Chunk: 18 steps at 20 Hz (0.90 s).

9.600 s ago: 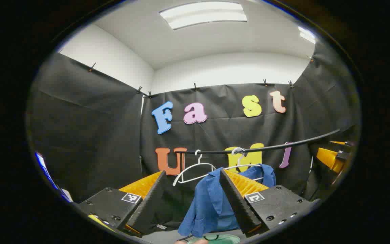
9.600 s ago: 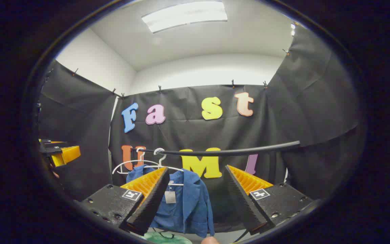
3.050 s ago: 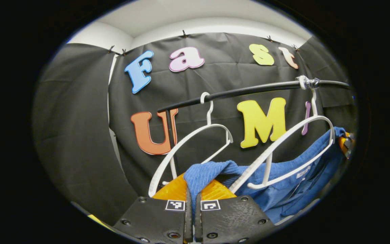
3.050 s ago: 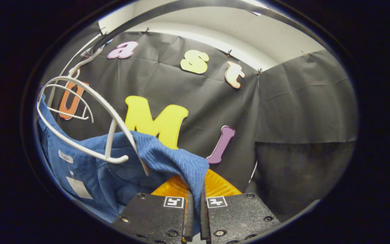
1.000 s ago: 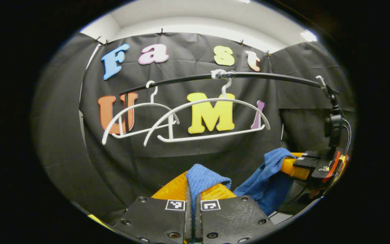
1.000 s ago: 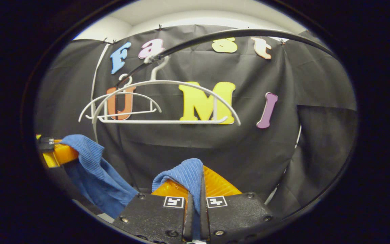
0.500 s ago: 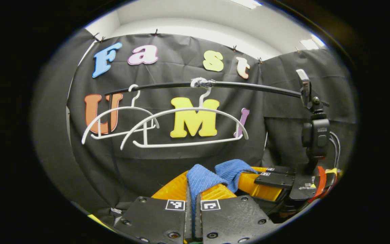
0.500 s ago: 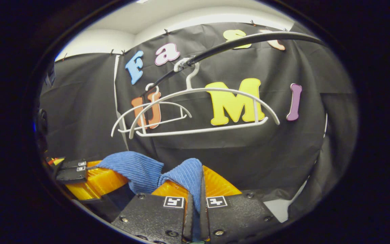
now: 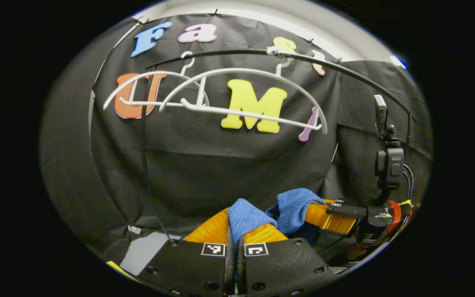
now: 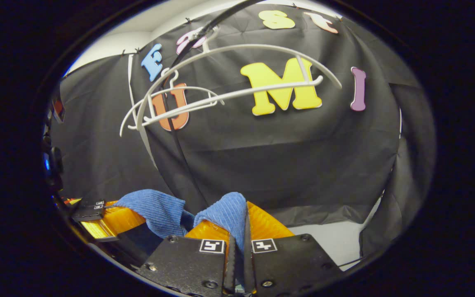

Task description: Grasp the clothes on the hanger with both hands and then place them into the laundry hamper below.

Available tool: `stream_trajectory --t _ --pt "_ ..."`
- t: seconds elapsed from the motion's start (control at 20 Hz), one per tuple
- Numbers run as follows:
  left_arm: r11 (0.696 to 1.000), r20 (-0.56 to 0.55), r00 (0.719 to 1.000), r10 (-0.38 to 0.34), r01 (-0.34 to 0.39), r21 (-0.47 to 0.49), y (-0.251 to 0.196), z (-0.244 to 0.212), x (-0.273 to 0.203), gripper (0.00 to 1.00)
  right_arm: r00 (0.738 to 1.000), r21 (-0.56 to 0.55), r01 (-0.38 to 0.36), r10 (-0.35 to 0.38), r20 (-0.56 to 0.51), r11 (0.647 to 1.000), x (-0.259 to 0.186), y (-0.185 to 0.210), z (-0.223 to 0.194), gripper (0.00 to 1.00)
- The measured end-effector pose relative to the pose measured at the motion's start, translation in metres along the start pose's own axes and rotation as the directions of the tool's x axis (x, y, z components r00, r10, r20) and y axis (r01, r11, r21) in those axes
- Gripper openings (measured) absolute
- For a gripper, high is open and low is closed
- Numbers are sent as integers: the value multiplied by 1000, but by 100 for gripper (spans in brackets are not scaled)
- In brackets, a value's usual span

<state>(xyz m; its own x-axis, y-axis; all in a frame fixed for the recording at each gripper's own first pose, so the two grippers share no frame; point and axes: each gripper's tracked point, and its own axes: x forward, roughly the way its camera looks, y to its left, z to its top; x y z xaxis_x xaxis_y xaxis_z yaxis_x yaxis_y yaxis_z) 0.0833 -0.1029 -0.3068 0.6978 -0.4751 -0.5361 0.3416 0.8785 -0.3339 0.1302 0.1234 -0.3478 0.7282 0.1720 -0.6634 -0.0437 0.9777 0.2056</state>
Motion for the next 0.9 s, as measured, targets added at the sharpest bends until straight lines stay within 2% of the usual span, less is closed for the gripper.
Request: stream_trajectory --t 0.2,0.25,0.35,0.4,0.5,0.65,0.9 --pt "1000 -78 997 26 -26 3 9 -32 7 3 998 -11 -14 13 -63 1000 14 8 -29 11" --pt "999 -95 995 34 -33 9 12 -42 7 9 997 -19 -20 19 -74 1000 17 11 -33 12" --pt "998 -128 990 52 -49 24 19 -58 10 0 994 -35 -33 29 -101 999 24 18 -44 12" --pt "998 -144 988 62 -58 35 23 -63 12 3 992 -44 -34 28 -121 998 27 21 -52 12" --pt "995 -178 980 86 -77 56 32 -74 19 3 986 -60 -35 24 -163 998 36 21 -66 11" --pt "993 -230 966 116 -105 57 46 -94 29 3 973 -83 -34 14 -229 996 55 22 -85 11" --pt "992 -332 935 122 -123 19 58 -130 50 4 940 -122 -1 -41 -340 993 82 4 -128 11"
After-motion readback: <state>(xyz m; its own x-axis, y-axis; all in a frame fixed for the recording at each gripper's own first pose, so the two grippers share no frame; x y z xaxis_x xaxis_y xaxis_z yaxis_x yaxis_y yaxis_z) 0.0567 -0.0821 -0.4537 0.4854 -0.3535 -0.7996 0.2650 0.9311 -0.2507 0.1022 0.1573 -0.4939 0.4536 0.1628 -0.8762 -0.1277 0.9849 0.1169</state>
